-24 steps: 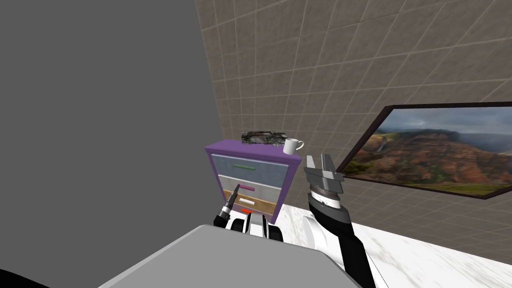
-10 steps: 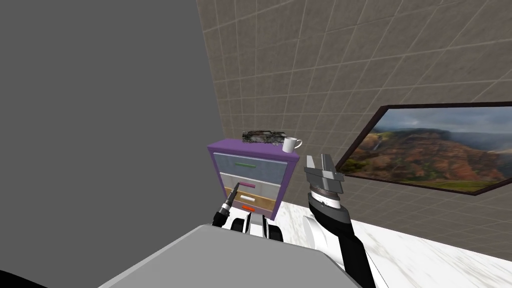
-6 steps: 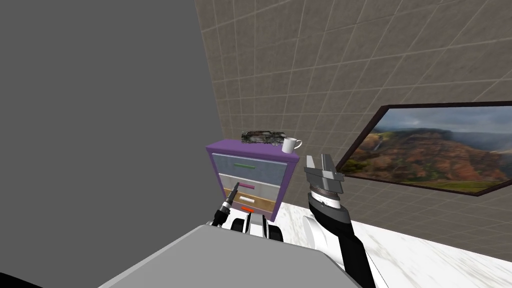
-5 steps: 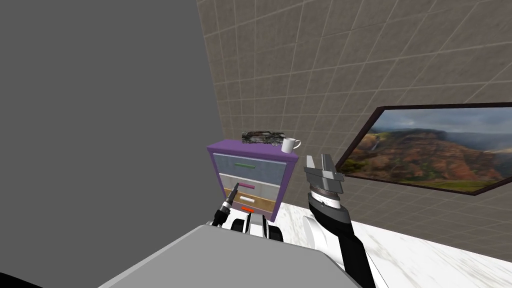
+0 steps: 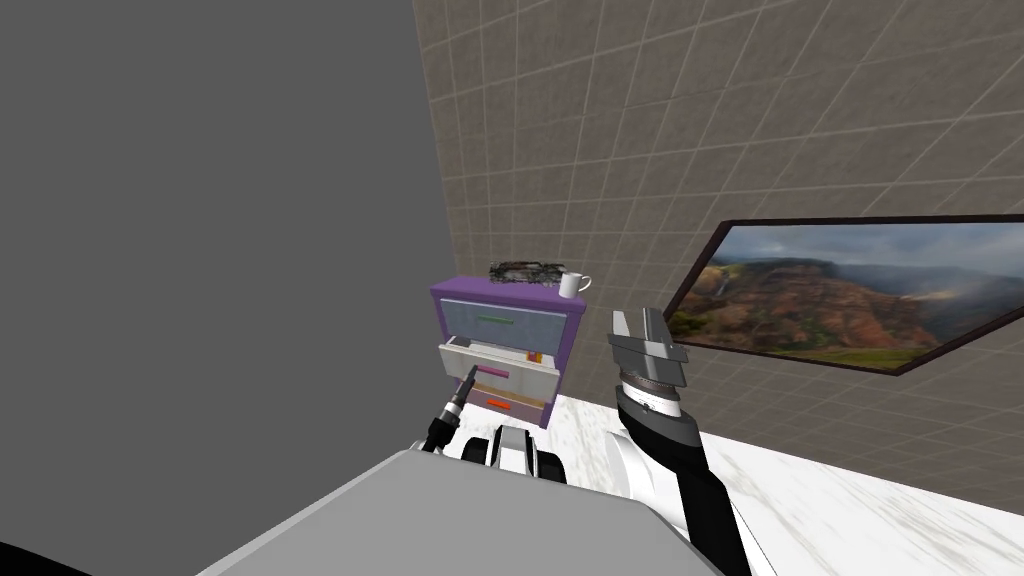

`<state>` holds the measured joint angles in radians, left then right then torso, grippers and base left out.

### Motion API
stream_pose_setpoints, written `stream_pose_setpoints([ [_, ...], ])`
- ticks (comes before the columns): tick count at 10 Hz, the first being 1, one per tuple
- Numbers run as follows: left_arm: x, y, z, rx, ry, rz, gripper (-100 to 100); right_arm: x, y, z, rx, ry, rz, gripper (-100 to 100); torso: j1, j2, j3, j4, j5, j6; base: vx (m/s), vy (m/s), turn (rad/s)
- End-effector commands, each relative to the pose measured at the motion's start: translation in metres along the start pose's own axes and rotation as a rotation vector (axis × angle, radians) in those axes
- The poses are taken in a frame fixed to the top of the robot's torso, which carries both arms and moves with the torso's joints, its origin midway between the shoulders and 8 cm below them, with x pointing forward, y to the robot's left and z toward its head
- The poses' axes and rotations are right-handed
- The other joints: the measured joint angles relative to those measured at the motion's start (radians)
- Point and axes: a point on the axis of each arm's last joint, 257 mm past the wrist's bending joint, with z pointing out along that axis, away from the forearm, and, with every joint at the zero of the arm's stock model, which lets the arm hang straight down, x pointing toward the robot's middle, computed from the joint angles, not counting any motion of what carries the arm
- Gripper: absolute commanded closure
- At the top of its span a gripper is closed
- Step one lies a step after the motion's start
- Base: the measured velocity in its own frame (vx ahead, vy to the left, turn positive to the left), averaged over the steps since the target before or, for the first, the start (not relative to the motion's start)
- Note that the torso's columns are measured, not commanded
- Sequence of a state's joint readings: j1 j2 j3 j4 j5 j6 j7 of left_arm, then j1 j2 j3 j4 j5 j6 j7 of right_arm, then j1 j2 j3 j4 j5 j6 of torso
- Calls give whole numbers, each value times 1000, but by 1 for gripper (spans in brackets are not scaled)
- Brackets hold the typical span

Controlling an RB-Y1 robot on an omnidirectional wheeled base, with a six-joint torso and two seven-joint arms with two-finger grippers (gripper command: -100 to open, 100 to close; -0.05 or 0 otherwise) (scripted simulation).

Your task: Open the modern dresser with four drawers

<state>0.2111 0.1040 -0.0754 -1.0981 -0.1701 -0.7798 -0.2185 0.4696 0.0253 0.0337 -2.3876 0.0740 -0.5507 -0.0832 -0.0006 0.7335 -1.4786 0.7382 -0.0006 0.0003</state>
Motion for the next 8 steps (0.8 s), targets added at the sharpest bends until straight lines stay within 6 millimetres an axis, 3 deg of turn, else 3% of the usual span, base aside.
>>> stream_pose_setpoints([
  [1,1,-1,-2,2,5,0,100,0,0,0,0,0,0,0,0,2,1,-1,0,-1,-173,-12,27],
  [3,1,-2,-5,4,11,-1,100,0,0,0,0,0,0,0,0,8,5,-1,1,1,-192,14,23],
  [4,-9,-9,14,7,6,1,-100,0,0,0,0,0,0,0,0,6,4,0,1,1,-137,-2,-2],
  [8,-27,-20,48,3,5,1,-100,0,0,0,0,0,0,0,0,2,1,0,0,0,-83,-13,-10],
])
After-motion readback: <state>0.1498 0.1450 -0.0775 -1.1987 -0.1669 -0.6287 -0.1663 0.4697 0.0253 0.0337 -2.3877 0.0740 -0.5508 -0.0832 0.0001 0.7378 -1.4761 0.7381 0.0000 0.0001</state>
